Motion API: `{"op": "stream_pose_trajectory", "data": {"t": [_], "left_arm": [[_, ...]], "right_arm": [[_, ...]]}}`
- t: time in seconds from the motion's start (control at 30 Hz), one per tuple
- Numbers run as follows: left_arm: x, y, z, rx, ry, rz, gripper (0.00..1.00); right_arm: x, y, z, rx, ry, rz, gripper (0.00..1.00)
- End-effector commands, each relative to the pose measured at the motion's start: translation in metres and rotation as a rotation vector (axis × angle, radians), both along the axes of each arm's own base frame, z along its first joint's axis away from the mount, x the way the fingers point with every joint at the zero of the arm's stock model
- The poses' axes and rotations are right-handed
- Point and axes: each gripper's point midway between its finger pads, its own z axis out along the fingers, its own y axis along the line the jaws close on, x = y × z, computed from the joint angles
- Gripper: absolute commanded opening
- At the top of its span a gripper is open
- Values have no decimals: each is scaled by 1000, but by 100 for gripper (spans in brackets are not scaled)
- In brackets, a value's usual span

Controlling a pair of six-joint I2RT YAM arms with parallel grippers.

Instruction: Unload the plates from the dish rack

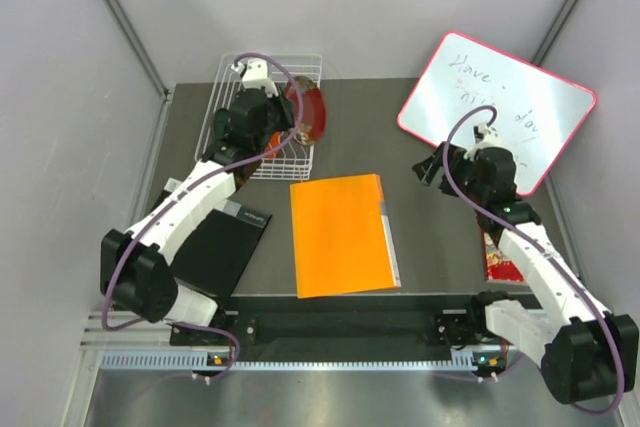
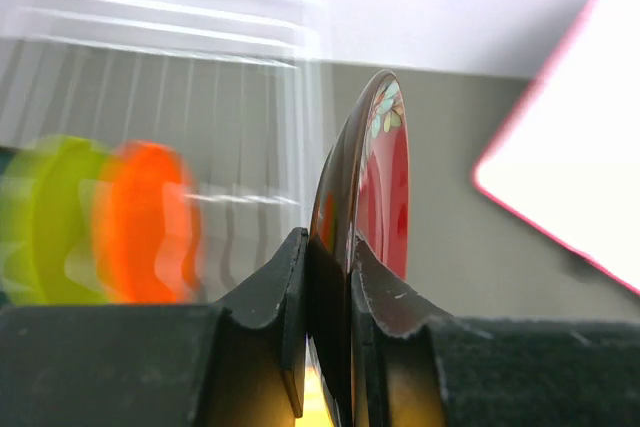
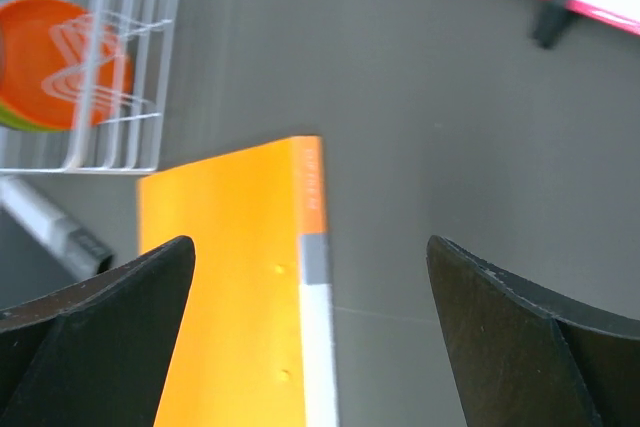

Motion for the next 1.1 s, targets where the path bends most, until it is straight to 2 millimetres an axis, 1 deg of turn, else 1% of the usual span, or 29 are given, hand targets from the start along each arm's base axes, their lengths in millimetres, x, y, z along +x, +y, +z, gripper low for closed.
{"op": "stream_pose_trajectory", "data": {"t": [0.0,0.03,0.07,0.1,0.13,0.17,0.2,0.3,0.37,0.4,0.43,0.5,0.53,0.57,0.6,0.63,0.67,0.7,0.73,0.77,0.8,0.83,0.87,1.0,1.03,1.07], "left_arm": [[-49,-75,0,-313,84,-395,0],[-53,-82,0,-351,86,-436,0],[-63,-94,0,-418,115,-500,0],[-69,-99,-13,-441,148,-528,0],[-70,-104,-9,-471,131,-556,0],[-81,-111,-17,-512,170,-597,0],[-84,-116,-21,-530,179,-620,0],[-95,-130,-20,-601,181,-695,0],[-100,-136,-14,-646,170,-731,0],[-103,-141,-16,-658,183,-755,0],[-104,-143,-15,-678,188,-764,0],[-108,-149,-13,-693,175,-801,0],[-110,-151,-11,-703,174,-813,0],[-112,-155,-11,-707,172,-828,0],[-114,-157,-8,-709,162,-845,0],[-114,-158,-9,-710,167,-850,0],[-114,-162,-12,-709,176,-855,0],[-114,-164,-13,-712,173,-861,0],[-116,-165,-14,-719,182,-873,0],[-114,-168,-21,-725,199,-876,0],[-115,-170,-23,-734,207,-882,0],[-115,-171,-21,-749,197,-896,0],[-115,-174,-28,-751,213,-905,0],[-114,-180,-37,-763,233,-934,0],[-114,-181,-38,-760,233,-946,7],[-113,-182,-42,-754,243,-953,13]], "right_arm": [[14,47,34,180,-136,166,98],[14,52,34,203,-133,178,98],[17,57,38,217,-158,190,98],[17,61,37,231,-156,205,98],[17,66,38,252,-155,211,98],[17,69,40,263,-163,220,98],[19,73,43,276,-180,231,98],[22,80,41,294,-175,244,97],[22,86,39,305,-164,255,97],[23,89,33,307,-149,263,97],[23,92,32,310,-150,272,96],[24,97,24,315,-125,282,96],[24,99,25,320,-130,289,95],[24,101,20,324,-121,296,93],[22,104,19,337,-120,316,90],[23,106,27,353,-156,332,83],[22,108,24,363,-155,344,78],[18,113,28,384,-164,378,72],[16,116,30,397,-172,402,63],[16,119,33,411,-193,423,56],[11,123,35,429,-191,454,45],[10,124,35,434,-192,463,12],[9,124,34,438,-190,462,0],[4,122,28,453,-170,471,0],[5,115,22,450,-158,440,0],[6,108,24,451,-163,407,0]]}}
